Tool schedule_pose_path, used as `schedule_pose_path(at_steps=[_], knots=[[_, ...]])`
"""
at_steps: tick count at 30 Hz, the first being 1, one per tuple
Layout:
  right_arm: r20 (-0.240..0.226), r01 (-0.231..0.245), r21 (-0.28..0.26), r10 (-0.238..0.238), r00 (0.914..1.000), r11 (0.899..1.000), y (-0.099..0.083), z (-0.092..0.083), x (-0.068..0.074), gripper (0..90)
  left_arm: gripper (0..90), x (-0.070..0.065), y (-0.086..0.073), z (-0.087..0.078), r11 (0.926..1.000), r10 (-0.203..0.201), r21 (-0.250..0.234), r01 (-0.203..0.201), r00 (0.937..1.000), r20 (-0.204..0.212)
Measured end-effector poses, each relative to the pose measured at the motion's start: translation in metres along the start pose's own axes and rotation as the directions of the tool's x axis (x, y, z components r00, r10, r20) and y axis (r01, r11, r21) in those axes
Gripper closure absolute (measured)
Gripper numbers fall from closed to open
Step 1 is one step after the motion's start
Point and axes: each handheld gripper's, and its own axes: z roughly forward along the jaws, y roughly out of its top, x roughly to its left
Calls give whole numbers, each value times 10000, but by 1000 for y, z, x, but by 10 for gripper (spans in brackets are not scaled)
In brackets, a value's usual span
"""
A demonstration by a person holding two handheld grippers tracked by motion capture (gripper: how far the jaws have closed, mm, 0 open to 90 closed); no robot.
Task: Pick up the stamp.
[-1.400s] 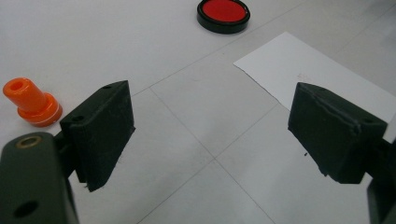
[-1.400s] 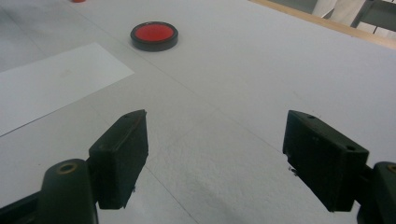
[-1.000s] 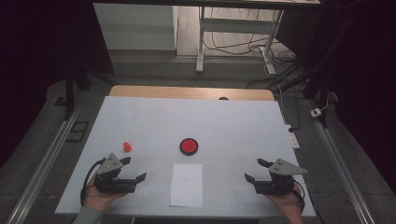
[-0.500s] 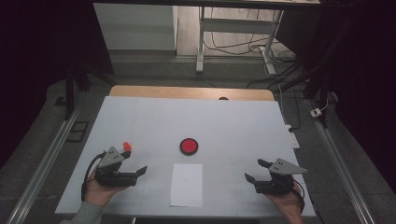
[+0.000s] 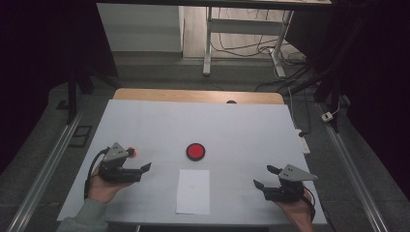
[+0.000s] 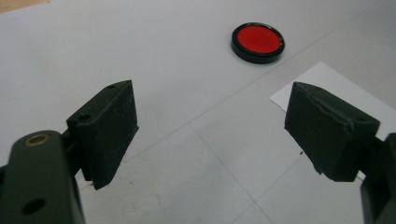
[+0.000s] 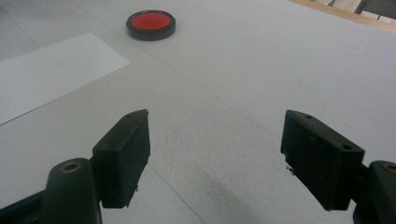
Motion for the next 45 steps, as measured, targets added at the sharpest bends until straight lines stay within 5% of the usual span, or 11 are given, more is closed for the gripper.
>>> schedule_pose_path(at_steps=[20, 45], knots=[[-14, -54, 93, 54, 10000, 9999, -3, 4, 0, 238, 209, 49, 12, 15, 9970, -608, 416, 646, 9943, -876], [-18, -42, 223, 42, 10000, 9997, -4, 5, 0, 239, 275, 74, -1, 44, 9878, -643, 1319, 832, 9879, -1414]])
